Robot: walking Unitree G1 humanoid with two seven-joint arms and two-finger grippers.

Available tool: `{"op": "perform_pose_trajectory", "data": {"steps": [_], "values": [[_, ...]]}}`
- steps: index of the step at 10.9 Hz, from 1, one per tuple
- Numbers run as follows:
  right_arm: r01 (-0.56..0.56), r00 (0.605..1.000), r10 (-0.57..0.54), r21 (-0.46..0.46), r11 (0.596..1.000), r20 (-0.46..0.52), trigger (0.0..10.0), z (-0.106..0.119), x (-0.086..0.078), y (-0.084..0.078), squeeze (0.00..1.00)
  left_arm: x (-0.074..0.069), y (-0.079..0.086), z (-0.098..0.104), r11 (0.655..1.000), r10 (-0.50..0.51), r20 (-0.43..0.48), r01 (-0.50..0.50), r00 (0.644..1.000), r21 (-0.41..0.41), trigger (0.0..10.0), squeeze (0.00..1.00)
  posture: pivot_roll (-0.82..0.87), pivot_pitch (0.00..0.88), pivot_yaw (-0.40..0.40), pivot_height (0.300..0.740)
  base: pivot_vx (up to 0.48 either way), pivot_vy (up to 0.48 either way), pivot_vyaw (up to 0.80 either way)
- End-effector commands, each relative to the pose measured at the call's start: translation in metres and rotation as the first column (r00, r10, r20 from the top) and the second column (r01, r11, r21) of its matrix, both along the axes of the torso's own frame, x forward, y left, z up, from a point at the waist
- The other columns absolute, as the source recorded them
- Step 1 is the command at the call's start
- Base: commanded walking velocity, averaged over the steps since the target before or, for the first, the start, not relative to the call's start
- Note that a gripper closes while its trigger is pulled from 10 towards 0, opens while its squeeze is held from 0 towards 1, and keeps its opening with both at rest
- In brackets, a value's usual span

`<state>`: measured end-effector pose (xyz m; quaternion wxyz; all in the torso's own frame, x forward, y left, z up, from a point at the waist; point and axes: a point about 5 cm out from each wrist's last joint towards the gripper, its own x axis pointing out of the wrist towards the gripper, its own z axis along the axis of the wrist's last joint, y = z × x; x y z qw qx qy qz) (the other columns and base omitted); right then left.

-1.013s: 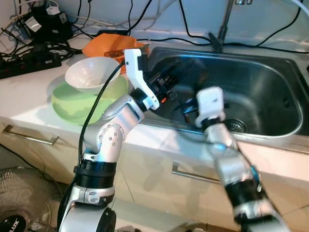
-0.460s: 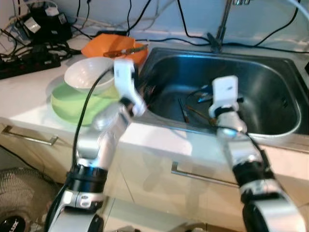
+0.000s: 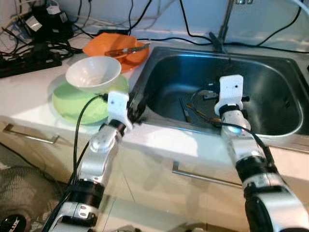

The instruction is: Kitchen organization

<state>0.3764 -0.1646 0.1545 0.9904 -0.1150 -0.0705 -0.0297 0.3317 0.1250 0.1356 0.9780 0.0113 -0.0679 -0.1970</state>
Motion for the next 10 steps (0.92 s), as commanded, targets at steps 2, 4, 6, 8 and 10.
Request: {"op": "perform_pose_trajectory", "data": {"steps": [2, 4, 6, 8, 10], "values": [[0.004, 0.999, -0.003, 0.02, 1.0, -0.039, 10.0, 0.008, 0.01, -0.009, 0.0, -0.011, 0.0, -0.026, 0.997, -0.073, -0.096, 0.071, 0.993, -0.018, 10.0, 0.0, 0.02, 0.033, 0.057, 0.74, 0.0, 0.0, 0.0], [-0.034, 0.996, 0.033, -0.005, 0.999, -0.086, 10.0, 0.008, 0.016, -0.007, 0.0, -0.012, -0.003, -0.027, 0.991, -0.136, -0.093, 0.135, 0.986, -0.014, 10.0, 0.0, 0.03, 0.03, 0.051, 0.74, 0.0, 0.0, 0.0], [-0.06, 0.989, 0.064, 0.029, 0.998, -0.131, 10.0, 0.004, 0.018, -0.001, 0.0, -0.014, -0.008, -0.019, 0.974, -0.227, -0.067, 0.226, 0.972, -0.015, 10.0, 0.0, 0.04, 0.032, 0.048, 0.74, 0.0, 0.0, 0.0], [-0.079, 0.985, 0.084, 0.037, 0.996, -0.148, 10.0, 0.003, 0.02, 0.003, 0.0, -0.015, -0.015, -0.014, 0.951, -0.308, -0.063, 0.309, 0.949, -0.004, 10.0, 0.0, 0.03, 0.032, 0.049, 0.74, 0.0, 0.0, 0.0], [-0.1, 0.981, 0.105, 0.038, 0.994, -0.165, 10.0, 0.001, 0.02, 0.006, 0.0, -0.02, -0.023, -0.009, 0.914, -0.404, -0.071, 0.406, 0.912, 0.014, 10.0, 0.0, 0.03, 0.032, 0.05, 0.74, 0.0, 0.0, 0.0]]}}
